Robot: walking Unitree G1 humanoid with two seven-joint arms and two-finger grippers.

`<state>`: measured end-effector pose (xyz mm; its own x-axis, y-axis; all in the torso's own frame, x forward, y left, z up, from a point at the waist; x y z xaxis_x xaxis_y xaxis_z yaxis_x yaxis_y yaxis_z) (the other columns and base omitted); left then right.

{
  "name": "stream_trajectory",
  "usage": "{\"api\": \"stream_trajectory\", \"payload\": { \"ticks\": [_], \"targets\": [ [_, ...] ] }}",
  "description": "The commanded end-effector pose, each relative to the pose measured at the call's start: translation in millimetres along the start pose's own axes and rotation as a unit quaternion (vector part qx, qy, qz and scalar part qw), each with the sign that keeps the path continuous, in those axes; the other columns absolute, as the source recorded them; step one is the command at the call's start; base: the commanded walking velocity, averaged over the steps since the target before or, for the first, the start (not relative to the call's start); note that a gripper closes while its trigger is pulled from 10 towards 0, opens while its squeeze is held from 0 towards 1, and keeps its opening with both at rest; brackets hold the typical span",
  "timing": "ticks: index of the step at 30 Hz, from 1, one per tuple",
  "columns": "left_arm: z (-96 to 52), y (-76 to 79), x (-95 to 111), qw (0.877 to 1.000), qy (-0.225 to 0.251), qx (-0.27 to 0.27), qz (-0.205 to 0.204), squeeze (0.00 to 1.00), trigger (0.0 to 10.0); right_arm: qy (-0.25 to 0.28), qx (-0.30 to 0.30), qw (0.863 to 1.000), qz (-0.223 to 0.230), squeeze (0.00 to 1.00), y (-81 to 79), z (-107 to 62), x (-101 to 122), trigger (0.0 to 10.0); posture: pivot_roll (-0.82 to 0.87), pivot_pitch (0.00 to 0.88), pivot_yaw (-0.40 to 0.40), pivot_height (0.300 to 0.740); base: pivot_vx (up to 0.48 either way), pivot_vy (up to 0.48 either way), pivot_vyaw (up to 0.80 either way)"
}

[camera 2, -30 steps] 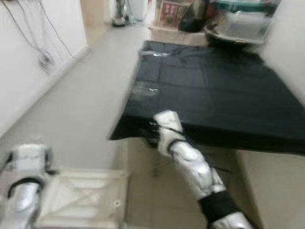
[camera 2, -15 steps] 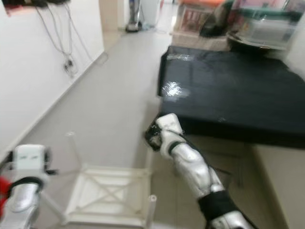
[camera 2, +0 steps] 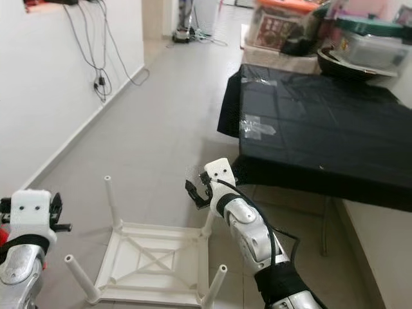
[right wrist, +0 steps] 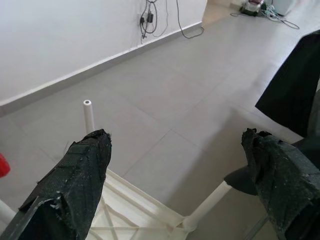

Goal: Building children table

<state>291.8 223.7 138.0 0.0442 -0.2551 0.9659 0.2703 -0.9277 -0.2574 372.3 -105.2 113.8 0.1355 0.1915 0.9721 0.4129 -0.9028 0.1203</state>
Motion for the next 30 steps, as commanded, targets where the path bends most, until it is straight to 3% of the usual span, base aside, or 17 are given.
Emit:
{"api": "stream_trajectory", "payload": {
  "ticks": [1,7,11,22,30],
  "targets": [
    [-0.1,4.1,2.3,1.000,0.000,-0.006,-0.011,0.00,10.0,0.010,0.015,1.000,-0.021,0.00,-6.2,2.6,5.9,10.0,0.04,0.000,-0.072,0.740,0.000,0.000,0.00],
    [2.4,5.1,6.9,1.000,0.007,-0.006,-0.020,0.00,10.0,0.032,0.058,0.996,-0.064,0.00,-30.2,5.6,14.5,10.0,0.04,0.000,-0.072,0.740,0.169,0.000,0.27],
    [3.7,5.4,8.9,1.000,0.010,-0.006,-0.021,0.00,10.0,0.035,0.064,0.995,-0.064,0.00,-35.3,7.7,16.2,10.0,0.05,0.000,-0.074,0.740,0.265,0.000,0.76],
    [4.5,5.0,9.4,1.000,0.011,-0.006,-0.024,0.00,10.0,0.025,0.039,0.997,-0.055,0.00,-22.3,12.3,12.8,10.0,0.05,0.000,-0.076,0.740,0.273,0.000,0.12],
    [6.0,6.9,11.0,1.000,0.014,-0.010,-0.026,0.00,10.0,0.030,0.036,0.997,-0.065,0.00,-21.9,14.2,14.7,10.0,0.05,0.000,-0.077,0.740,0.295,0.000,0.00]
  ]
}}
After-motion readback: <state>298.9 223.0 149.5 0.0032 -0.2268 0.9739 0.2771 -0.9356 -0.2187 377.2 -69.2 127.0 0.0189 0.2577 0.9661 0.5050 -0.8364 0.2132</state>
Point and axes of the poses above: a point about 5 cm out from each wrist's last joint towards the gripper, its own z axis pointing out of the wrist towards the gripper, its own x axis along the axis of the wrist's last joint, y = z × x, the point moved 6 cm from there along z, pointing out of the wrist towards the gripper, and after that the axes turned 3 degrees about z, right-handed, at the moved point
